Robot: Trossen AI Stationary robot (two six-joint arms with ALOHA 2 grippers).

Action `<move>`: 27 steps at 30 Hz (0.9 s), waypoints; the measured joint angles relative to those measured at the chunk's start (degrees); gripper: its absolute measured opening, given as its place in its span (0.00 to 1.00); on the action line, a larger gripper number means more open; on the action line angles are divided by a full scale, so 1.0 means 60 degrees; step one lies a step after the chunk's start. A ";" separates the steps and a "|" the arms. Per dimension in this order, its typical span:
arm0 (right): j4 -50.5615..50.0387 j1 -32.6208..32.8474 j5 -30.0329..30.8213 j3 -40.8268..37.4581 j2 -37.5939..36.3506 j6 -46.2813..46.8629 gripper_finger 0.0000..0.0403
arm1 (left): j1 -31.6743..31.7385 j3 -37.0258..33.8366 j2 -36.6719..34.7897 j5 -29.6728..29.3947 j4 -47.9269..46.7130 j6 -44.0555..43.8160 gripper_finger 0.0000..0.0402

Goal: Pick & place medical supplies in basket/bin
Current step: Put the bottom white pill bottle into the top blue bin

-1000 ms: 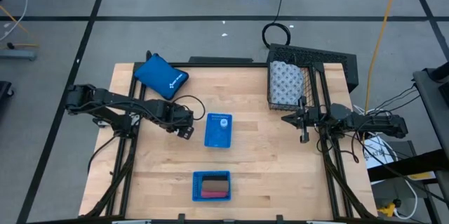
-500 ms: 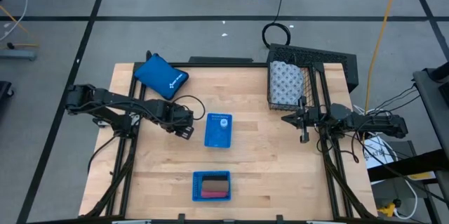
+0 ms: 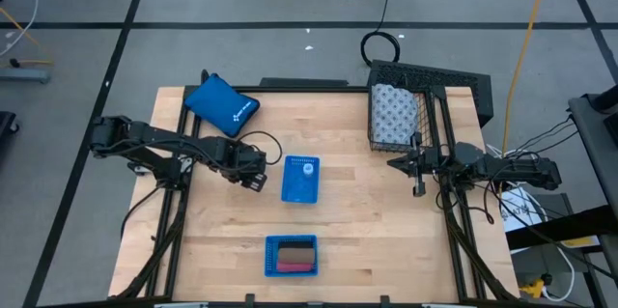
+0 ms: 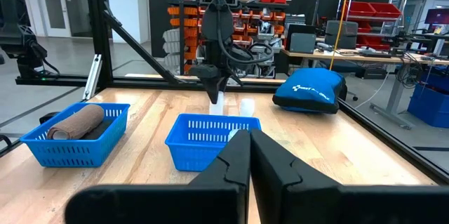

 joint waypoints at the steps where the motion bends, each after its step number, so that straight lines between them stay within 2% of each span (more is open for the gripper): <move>1: -0.0001 -0.0003 0.0000 0.0002 0.0000 -0.0001 0.00 | 0.0000 0.0000 0.0000 0.0060 0.0010 -0.0023 0.35; 9: -0.0001 0.0000 0.0002 0.0002 0.0000 0.0002 0.00 | -0.0004 0.0025 0.0008 0.0103 0.0764 0.0336 0.34; 16: -0.0001 -0.0004 0.0000 -0.0001 0.0000 -0.0002 0.00 | -0.0008 0.0906 0.0011 -0.0168 0.1126 0.1245 0.34; 22: 0.0000 -0.0001 0.0000 -0.0001 0.0000 0.0001 0.00 | -0.0011 0.2004 0.0011 -0.0860 0.1782 0.2568 0.34; 27: 0.0002 -0.0004 0.0002 -0.0001 0.0000 0.0002 0.00 | -0.0003 0.2561 0.0011 -0.1316 0.3333 0.4082 0.34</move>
